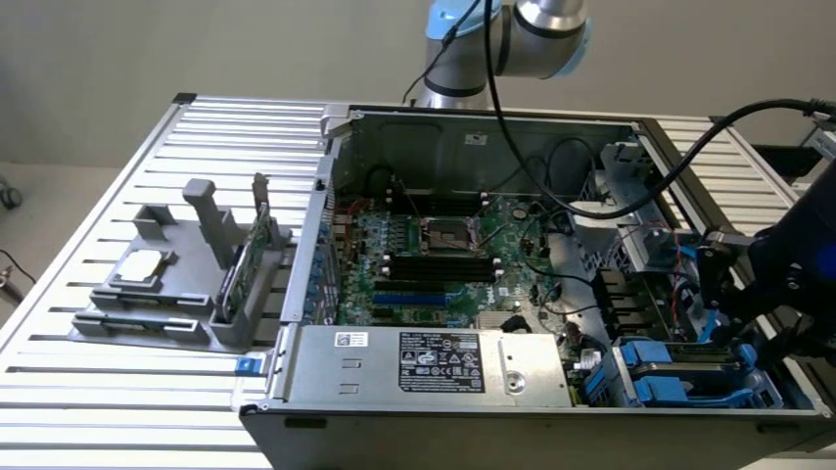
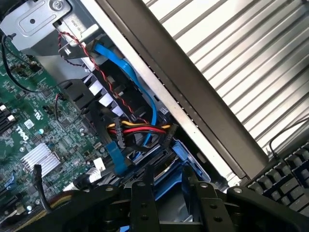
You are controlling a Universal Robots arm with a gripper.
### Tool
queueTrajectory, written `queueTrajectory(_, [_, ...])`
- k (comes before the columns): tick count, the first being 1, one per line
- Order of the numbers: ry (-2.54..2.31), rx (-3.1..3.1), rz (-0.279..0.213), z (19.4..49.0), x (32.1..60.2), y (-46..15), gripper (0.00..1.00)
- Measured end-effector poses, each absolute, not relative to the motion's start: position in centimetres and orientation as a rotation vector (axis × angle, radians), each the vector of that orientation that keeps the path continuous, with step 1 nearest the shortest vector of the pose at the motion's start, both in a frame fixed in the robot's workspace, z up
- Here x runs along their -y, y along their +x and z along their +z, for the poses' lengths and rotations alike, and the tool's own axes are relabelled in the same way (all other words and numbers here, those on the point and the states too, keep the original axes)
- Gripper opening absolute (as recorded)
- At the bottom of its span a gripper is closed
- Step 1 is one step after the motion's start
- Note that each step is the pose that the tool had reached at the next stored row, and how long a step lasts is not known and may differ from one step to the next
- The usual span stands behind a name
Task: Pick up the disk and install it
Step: 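Insert the first disk wire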
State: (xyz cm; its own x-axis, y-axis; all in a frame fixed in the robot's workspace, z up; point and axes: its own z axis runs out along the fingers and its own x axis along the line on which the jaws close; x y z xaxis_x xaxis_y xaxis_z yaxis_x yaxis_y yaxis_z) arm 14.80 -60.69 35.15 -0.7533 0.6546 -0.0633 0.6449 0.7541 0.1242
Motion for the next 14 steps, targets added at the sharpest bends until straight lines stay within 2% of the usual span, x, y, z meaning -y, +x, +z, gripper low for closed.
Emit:
queueTrajectory(8, [1.141, -2.816, 0.165, 35.04, 60.67, 14.80, 0.37])
queueTrajectory(14, [1.159, -2.816, 0.199, 35.01, 60.59, 15.15, 0.37])
